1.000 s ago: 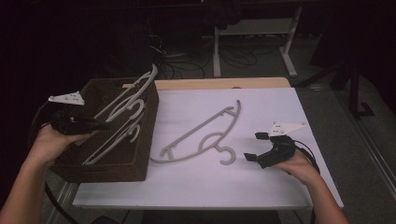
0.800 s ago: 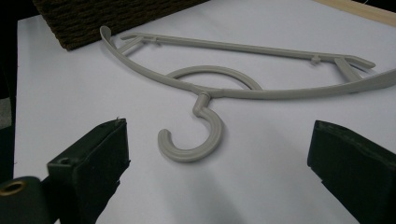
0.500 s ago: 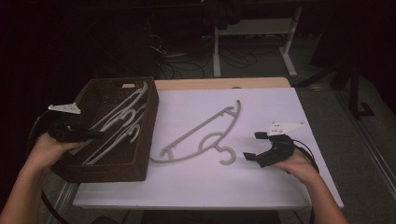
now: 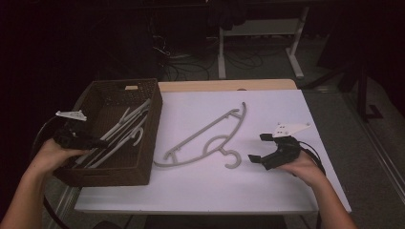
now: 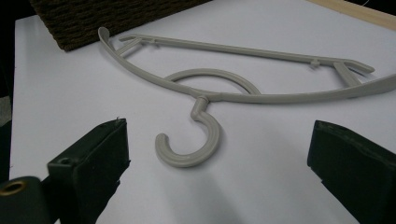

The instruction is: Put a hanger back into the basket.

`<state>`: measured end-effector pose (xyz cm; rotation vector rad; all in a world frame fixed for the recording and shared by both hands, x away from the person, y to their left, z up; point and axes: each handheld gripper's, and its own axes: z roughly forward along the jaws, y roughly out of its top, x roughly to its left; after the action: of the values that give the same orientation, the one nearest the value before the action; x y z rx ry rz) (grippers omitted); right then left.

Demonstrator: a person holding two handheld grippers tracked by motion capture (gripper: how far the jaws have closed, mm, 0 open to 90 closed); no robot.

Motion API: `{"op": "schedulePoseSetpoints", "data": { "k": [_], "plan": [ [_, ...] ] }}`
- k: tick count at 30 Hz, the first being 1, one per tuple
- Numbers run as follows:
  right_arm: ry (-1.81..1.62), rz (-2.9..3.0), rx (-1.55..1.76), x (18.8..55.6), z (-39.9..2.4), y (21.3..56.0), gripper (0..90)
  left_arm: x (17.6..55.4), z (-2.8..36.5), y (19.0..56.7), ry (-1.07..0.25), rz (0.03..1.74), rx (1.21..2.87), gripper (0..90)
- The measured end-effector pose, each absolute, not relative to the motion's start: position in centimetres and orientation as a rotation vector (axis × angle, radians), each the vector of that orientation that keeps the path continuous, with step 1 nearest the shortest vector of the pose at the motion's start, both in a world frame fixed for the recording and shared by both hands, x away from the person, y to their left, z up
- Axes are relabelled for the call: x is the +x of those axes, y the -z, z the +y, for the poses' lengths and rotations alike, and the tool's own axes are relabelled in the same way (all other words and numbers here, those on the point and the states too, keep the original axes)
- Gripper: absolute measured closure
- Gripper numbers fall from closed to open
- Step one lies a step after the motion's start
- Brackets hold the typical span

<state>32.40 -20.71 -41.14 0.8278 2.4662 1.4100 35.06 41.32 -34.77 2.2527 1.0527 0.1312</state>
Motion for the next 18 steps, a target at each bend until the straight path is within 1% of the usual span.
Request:
{"op": "schedulePoseSetpoints", "data": {
  "k": [1,2,4,7,10,12,18],
  "plan": [
    [-1.411,2.466,0.829,32.3,-20.7,41.2,4.7,35.0,41.3,34.7,-0.135,1.051,2.252,61.9],
    [-1.408,2.467,0.828,32.3,-20.8,41.2,4.7,35.0,41.3,34.7,-0.138,1.049,2.243,60.8],
    [-1.408,2.467,0.826,32.2,-20.8,41.1,4.7,34.8,41.1,34.4,-0.155,1.055,2.236,54.3],
    [-1.413,2.461,0.827,32.1,-21.0,41.0,4.7,34.7,41.1,34.2,-0.181,1.076,2.235,41.0],
    [-1.417,2.459,0.820,32.1,-21.0,41.0,4.7,34.6,41.2,34.2,-0.157,1.085,2.238,32.9],
    [-1.417,2.460,0.818,32.1,-20.9,40.9,4.7,34.4,41.2,34.2,-0.148,1.089,2.241,30.2],
    [-1.418,2.464,0.814,32.2,-20.8,40.9,4.7,34.0,40.9,32.8,-0.208,1.036,2.162,24.1]
  ]
}}
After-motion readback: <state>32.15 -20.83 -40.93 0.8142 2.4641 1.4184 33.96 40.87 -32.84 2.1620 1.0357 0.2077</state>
